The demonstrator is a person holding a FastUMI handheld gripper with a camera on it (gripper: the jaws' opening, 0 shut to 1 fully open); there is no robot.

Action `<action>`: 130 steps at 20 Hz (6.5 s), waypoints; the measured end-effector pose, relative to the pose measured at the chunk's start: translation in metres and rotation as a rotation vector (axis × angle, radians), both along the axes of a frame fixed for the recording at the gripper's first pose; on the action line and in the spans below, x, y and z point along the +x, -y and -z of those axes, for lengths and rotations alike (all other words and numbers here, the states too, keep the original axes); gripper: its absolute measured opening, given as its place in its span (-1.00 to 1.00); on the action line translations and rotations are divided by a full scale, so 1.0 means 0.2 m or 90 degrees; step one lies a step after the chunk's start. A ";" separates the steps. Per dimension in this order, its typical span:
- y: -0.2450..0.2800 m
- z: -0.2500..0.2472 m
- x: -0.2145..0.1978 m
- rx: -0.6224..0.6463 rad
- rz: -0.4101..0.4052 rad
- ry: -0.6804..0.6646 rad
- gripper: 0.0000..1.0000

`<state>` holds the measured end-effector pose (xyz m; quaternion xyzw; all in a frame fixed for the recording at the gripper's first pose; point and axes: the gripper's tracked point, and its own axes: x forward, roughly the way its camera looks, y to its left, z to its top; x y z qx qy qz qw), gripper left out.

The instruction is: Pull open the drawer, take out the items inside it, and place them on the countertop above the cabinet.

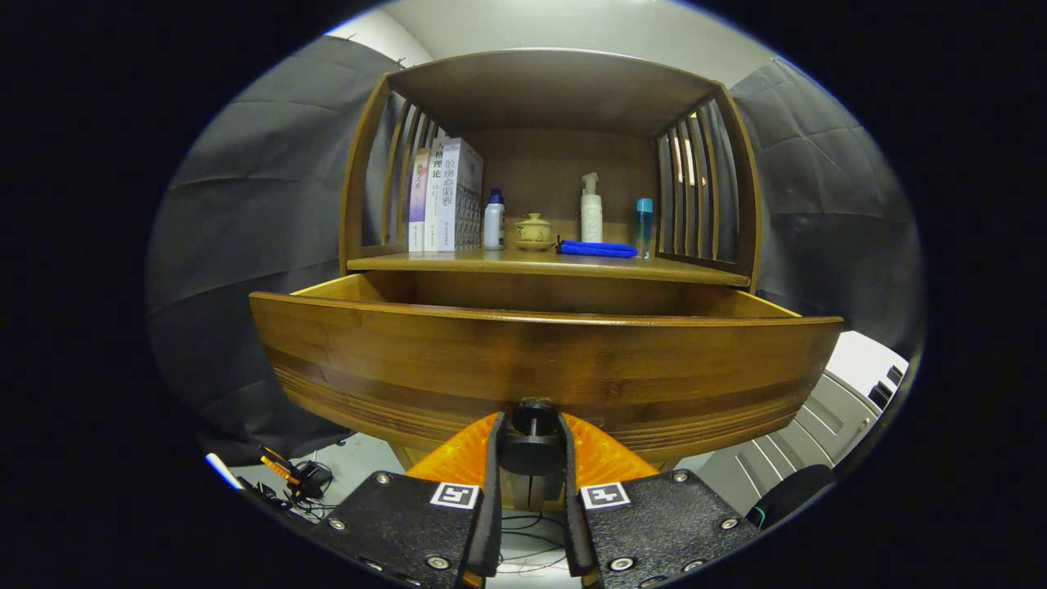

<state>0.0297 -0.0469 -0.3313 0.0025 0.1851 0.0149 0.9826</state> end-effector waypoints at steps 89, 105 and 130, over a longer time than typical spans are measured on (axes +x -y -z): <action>-0.10 -0.22 0.48 -0.092 -0.017 -0.247 -0.56; -0.06 -0.63 1.05 -0.088 -0.006 -0.143 -0.56; 0.01 -0.38 1.54 -0.060 -0.022 -0.142 -0.42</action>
